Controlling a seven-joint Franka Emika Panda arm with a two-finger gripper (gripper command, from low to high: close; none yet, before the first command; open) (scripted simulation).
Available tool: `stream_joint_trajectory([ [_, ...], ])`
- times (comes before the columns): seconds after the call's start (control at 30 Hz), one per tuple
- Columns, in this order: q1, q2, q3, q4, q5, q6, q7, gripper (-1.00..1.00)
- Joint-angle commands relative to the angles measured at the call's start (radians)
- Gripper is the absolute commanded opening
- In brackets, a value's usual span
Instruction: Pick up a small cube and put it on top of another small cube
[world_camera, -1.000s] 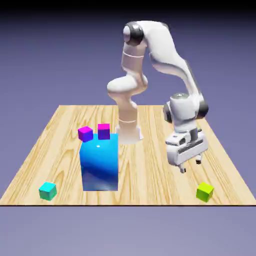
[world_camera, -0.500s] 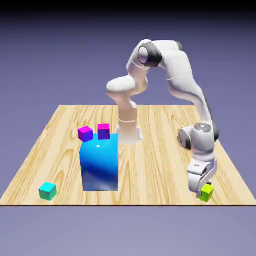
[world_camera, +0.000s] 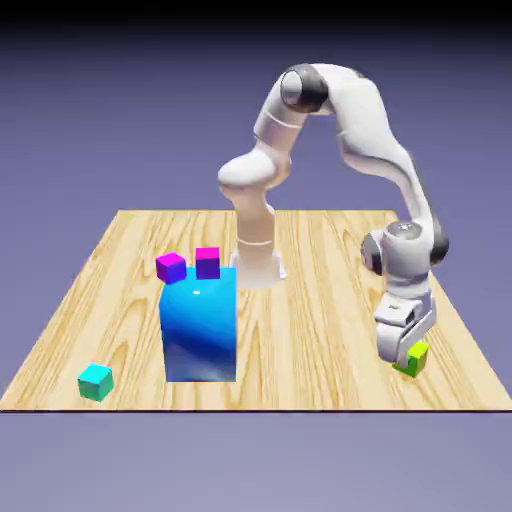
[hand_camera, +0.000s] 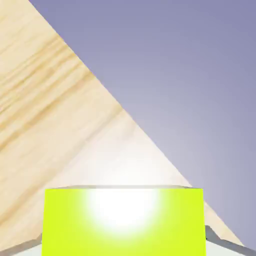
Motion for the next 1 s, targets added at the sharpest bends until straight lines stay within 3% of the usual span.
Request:
stream_joint_trajectory([
  [0.0,-0.024,-0.036,-0.014,-0.010,-0.024,-0.026,-0.026,-1.00],
  [0.87,-0.637,-0.979,-0.369,-0.259,-0.649,-0.723,-0.707,-1.00],
  [0.97,-0.642,-0.978,-0.389,-0.290,-0.659,-0.692,-0.726,-1.00],
])
